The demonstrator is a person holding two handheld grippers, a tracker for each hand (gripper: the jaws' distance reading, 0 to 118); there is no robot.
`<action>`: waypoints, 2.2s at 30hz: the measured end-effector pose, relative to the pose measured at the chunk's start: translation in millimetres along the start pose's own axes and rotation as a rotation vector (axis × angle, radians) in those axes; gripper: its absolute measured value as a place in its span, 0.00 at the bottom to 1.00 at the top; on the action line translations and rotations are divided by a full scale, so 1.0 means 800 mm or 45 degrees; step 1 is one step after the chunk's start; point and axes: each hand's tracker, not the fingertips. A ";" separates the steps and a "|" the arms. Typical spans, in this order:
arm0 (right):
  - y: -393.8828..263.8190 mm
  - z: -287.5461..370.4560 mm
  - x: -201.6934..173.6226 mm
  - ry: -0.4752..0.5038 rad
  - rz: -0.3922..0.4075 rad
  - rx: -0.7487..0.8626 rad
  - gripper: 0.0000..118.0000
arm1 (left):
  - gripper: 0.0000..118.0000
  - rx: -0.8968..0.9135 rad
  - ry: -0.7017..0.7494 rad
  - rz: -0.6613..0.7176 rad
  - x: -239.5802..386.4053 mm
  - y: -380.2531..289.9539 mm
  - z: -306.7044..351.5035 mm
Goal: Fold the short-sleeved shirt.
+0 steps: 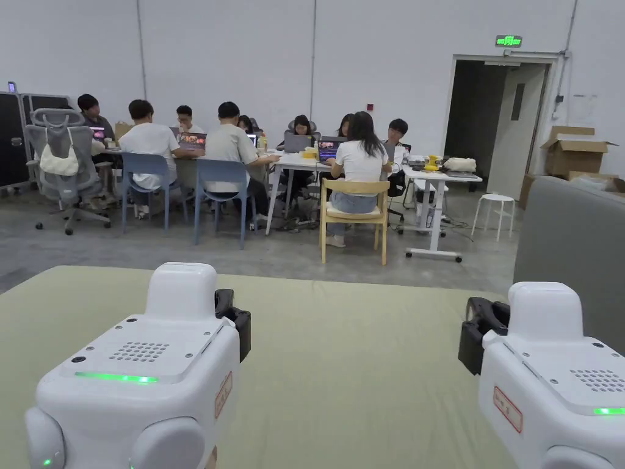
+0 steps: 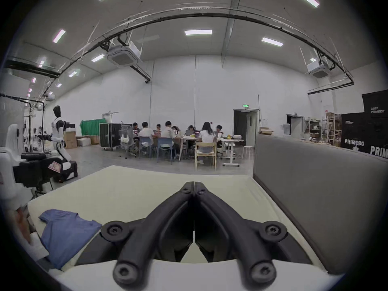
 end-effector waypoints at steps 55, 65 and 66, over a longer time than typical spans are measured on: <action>-0.184 -0.114 -0.364 0.948 0.291 -0.684 0.02 | 0.32 -1.261 0.360 0.240 -0.389 -0.425 -0.207; -0.157 -0.106 -0.287 0.834 0.117 -0.650 0.02 | 0.01 -0.779 0.522 0.548 -0.414 -0.232 -0.136; -0.151 -0.104 -0.275 0.817 0.098 -0.636 0.02 | 0.01 -0.709 0.498 0.540 -0.397 -0.203 -0.129</action>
